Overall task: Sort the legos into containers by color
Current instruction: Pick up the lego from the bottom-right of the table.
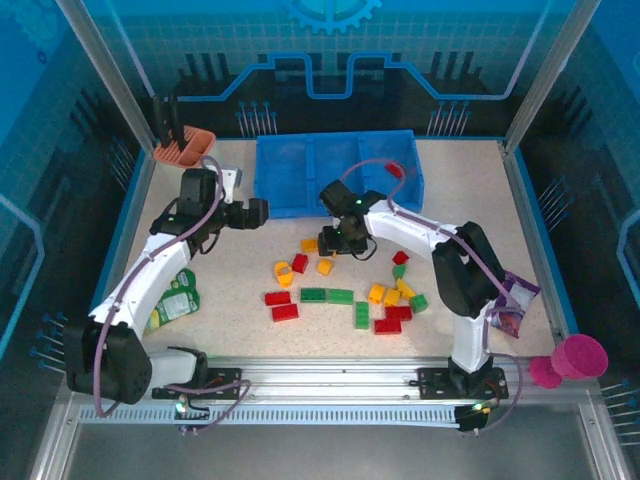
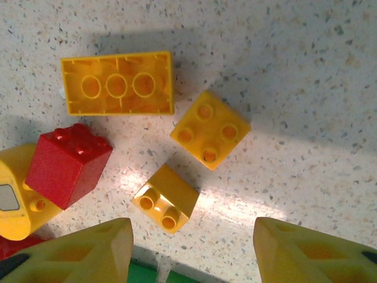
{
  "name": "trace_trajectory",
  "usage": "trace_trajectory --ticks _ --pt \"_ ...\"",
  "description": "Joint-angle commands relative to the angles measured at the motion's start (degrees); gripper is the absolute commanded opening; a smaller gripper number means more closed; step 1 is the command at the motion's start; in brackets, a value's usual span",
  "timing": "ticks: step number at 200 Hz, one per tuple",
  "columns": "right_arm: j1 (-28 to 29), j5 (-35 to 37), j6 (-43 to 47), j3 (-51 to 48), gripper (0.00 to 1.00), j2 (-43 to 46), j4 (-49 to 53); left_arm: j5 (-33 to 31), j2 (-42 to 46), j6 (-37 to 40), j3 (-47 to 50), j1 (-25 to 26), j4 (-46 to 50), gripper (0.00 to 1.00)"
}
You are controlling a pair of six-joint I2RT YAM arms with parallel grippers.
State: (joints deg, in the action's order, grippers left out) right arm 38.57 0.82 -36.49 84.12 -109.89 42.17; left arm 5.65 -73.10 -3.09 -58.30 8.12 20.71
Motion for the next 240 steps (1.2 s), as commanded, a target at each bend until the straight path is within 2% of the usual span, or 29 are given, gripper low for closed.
trace_trajectory --ticks 1,20,47,95,134,198,240 --pt "0.52 -1.84 -0.36 -3.38 0.59 4.85 -1.68 -1.68 -1.22 -0.20 -0.14 3.30 0.89 0.99" --pt "0.72 0.36 2.93 -7.36 0.59 8.32 1.91 -5.48 -3.08 1.56 -0.48 7.17 2.67 0.99" --pt "0.13 6.73 4.05 -13.32 0.59 14.73 8.49 -6.02 -5.91 1.60 -1.17 10.73 4.11 0.99" --pt "-1.62 12.64 -5.28 -26.31 0.61 29.57 16.63 -5.80 -8.98 1.61 -2.59 15.78 5.66 0.99" --pt "-2.56 14.91 -11.49 -33.39 0.64 37.56 20.01 -5.29 -11.08 1.51 -3.82 17.18 6.36 0.99" --pt "-8.30 14.32 -7.78 -40.23 0.67 39.34 16.44 -5.59 -10.75 1.95 -3.05 17.46 6.19 0.99" --pt "-10.43 13.79 -3.17 -39.09 0.64 36.13 11.79 -5.69 -10.96 2.30 -2.96 17.54 6.19 0.99"
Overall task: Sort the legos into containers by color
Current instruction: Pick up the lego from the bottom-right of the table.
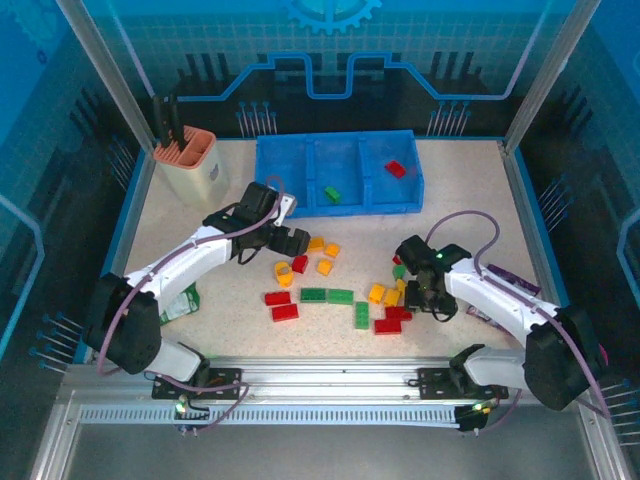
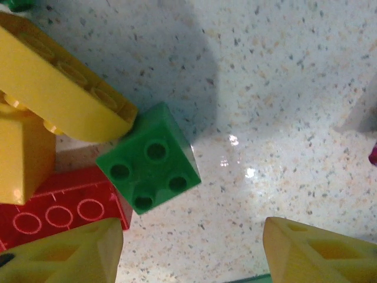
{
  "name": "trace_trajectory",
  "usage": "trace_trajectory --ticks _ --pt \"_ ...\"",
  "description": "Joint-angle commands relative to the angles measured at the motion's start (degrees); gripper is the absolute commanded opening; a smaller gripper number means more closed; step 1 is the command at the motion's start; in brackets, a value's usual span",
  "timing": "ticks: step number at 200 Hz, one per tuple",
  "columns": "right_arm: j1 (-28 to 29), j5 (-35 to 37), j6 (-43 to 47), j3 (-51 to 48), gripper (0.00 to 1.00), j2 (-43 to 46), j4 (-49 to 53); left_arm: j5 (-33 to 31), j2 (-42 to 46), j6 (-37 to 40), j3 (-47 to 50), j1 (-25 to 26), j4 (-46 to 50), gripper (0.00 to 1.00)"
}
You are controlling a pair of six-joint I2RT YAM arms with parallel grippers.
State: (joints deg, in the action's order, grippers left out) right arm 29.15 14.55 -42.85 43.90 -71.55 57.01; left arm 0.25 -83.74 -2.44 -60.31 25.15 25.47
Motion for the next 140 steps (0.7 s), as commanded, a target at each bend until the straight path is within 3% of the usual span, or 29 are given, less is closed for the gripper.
trace_trajectory --ticks 1,65,98,140 --pt "-1.06 0.06 3.33 1.20 0.64 -2.33 -3.09 -0.27 -0.30 1.64 -0.95 0.52 1.46 0.99" --pt "-2.32 -0.89 7.15 -0.66 0.48 -8.98 -7.27 -0.38 -1.19 1.91 -3.91 0.61 4.27 0.99" --pt "-2.60 -2.65 8.21 -1.30 0.31 -10.95 -9.55 -0.73 -0.88 2.19 -3.67 0.64 4.31 0.99" --pt "-2.93 -3.38 11.74 5.13 0.21 -7.89 -2.73 -0.55 -2.20 0.93 -4.93 1.36 7.00 0.99"
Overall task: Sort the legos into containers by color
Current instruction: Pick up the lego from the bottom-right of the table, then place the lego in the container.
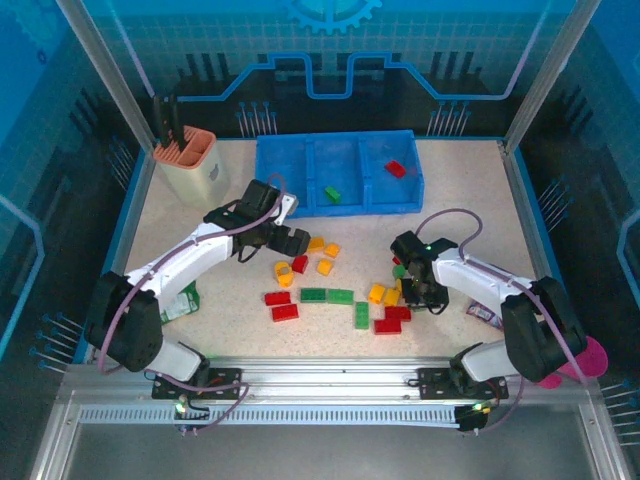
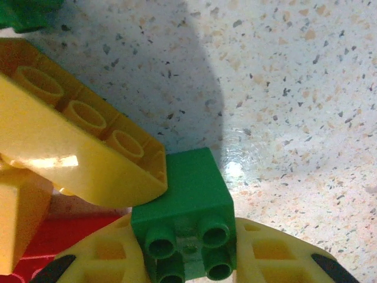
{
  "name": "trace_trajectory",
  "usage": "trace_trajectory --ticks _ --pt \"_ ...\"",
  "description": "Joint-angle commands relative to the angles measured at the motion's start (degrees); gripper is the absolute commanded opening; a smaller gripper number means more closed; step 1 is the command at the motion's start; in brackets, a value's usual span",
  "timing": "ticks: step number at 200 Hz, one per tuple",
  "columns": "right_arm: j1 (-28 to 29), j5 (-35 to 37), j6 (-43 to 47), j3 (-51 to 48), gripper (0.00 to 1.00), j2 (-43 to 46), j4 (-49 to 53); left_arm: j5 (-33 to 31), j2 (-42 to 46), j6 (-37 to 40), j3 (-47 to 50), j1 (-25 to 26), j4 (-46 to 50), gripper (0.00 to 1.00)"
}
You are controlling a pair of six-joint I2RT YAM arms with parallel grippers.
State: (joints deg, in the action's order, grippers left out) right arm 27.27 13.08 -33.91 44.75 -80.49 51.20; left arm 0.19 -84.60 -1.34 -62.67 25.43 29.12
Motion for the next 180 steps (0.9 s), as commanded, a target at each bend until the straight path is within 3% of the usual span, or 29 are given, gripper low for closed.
trace_trajectory --ticks 1,30,71,131,180 --pt "-1.06 -1.92 2.93 4.68 0.20 1.13 3.36 -0.42 -1.40 -0.20 -2.60 1.14 3.46 0.99" --pt "-1.70 -0.67 8.86 17.93 0.20 2.02 8.21 -1.87 -2.81 -1.59 -2.21 4.78 4.12 0.99" --pt "-1.69 0.75 24.07 38.32 0.20 -7.23 2.34 -2.28 -4.67 -6.61 0.34 10.68 -2.10 0.95" --pt "-1.34 -9.21 33.02 62.58 0.21 -29.48 -9.89 -7.29 -5.58 -10.84 5.26 16.14 -10.17 0.94" --pt "-0.72 -9.51 37.15 84.10 0.21 -50.20 -4.94 -10.55 -8.63 -12.92 4.97 19.05 -11.81 0.91"
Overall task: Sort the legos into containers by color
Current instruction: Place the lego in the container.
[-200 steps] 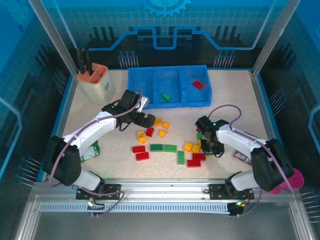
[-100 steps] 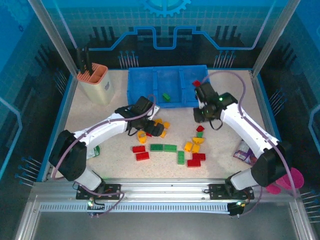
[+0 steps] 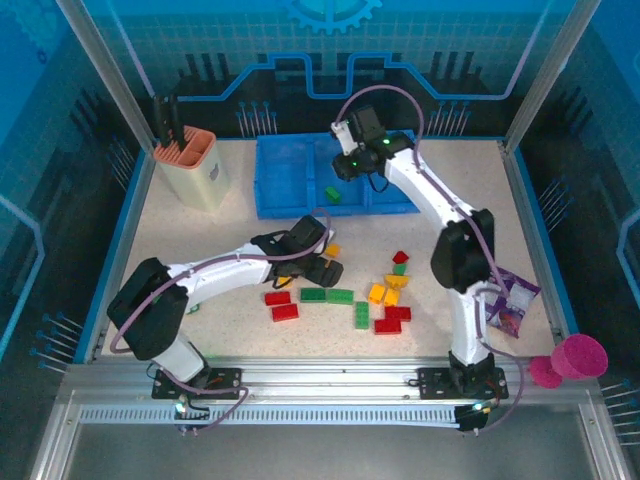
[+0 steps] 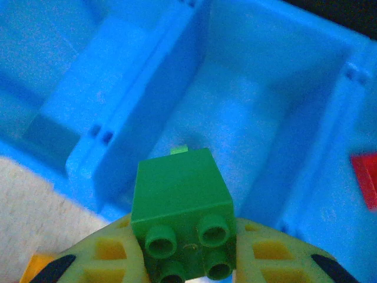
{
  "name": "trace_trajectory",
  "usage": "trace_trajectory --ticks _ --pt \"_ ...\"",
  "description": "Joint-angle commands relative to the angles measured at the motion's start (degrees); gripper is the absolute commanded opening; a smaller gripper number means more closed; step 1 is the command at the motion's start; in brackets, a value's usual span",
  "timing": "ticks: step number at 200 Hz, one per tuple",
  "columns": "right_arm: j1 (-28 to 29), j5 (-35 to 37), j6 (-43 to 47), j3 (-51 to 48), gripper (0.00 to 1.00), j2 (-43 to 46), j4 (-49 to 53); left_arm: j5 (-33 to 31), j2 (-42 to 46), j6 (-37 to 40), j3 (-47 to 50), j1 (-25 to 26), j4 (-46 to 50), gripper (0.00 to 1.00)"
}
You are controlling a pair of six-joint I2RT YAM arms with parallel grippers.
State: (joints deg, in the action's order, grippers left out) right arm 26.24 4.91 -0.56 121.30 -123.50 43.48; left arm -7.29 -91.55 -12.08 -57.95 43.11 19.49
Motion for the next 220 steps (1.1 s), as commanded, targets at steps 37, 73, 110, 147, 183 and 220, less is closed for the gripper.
trace_trajectory --ticks 37,73,110,147,183,220 --pt "0.24 -1.31 5.00 15.55 0.22 -16.36 5.29 -7.12 -5.98 -1.55 -2.33 3.23 -0.93 0.87" --pt "-0.22 -3.00 5.15 16.28 0.27 -18.86 4.68 -10.14 -10.23 -1.74 -5.59 3.36 1.16 0.82" --pt "-0.89 -4.27 5.48 15.16 0.34 -18.75 3.59 -10.79 -14.05 -1.49 -8.50 3.32 2.25 0.79" --pt "-0.93 -7.38 5.52 15.07 0.42 -17.10 2.94 -10.92 -16.26 -1.87 -9.32 3.32 2.41 0.74" --pt "-0.93 -10.03 5.04 13.64 0.52 -14.35 2.06 -10.62 -18.02 -2.60 -10.07 3.30 2.58 0.66" --pt "-1.02 -11.44 4.69 13.09 0.56 -12.02 2.04 -10.20 -19.32 -3.56 -9.95 3.28 2.59 0.60"
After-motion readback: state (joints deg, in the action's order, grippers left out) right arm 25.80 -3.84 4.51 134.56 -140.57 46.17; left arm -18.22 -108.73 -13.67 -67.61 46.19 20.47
